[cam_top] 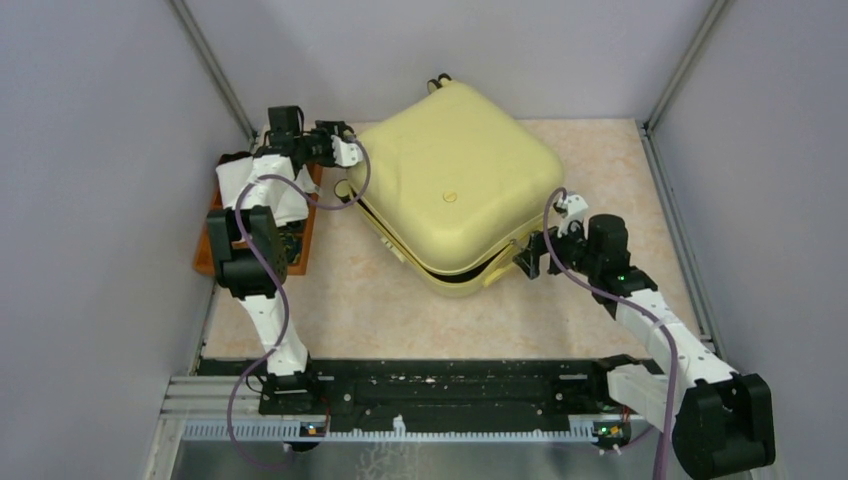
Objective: Pack the luggage
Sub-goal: Zip the luggage at the center of the board.
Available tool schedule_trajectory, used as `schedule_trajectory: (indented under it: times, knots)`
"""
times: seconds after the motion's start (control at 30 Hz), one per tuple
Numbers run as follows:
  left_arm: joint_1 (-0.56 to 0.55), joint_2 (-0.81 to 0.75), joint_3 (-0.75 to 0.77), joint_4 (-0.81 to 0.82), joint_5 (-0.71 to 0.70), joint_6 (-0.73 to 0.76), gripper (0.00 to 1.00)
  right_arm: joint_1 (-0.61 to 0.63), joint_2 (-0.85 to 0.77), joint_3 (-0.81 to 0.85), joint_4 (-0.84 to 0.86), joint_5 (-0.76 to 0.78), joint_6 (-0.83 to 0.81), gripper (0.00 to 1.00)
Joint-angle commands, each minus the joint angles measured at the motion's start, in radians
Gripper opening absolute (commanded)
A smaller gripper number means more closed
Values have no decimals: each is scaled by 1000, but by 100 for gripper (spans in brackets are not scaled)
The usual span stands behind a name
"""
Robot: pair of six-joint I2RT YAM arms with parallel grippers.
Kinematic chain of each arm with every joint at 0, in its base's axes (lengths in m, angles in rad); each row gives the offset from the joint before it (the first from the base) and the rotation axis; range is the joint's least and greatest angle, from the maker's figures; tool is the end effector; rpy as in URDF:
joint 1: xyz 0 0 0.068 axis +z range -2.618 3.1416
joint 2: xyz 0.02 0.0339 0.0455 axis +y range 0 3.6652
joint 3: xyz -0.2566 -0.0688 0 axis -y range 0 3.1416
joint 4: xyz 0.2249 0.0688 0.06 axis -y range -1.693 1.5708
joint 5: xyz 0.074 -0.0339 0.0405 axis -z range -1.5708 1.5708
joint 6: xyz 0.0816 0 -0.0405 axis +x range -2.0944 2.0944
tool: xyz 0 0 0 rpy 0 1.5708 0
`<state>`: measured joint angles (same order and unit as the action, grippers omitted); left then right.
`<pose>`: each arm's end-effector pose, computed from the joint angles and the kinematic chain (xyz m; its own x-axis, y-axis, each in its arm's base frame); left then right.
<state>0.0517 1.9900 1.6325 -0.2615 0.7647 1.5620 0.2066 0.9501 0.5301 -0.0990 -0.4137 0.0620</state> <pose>0.4666 -0.0324 0.2483 0.5207 0.7495 -0.4088 0.5840 0.0366 0.8109 0.2181 0.0792 0.2116 -0.5173 -0.0505 -0.8543 -0.4984 0.8293 0.2528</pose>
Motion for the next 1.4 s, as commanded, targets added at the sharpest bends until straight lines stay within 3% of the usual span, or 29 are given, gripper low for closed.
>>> schedule_trajectory:
  times: [0.0,0.2,0.6,0.93,1.13,1.37]
  knots:
    - [-13,-28,36,62,83,-125,51,3,54,30,149,-71,-56,96]
    - [-13,-42,53,82,112,-264,37,3,134,47,218,-128,-105,86]
    - [-13,-51,97,60,132,-383,28,2,176,35,277,-152,-116,54]
    - [-13,-59,96,50,125,-385,25,12,226,58,137,-109,-98,54]
    - [-14,-60,89,52,126,-384,24,16,155,12,266,-96,-72,54]
    - [-13,-68,82,54,124,-386,23,23,239,59,231,-164,-72,46]
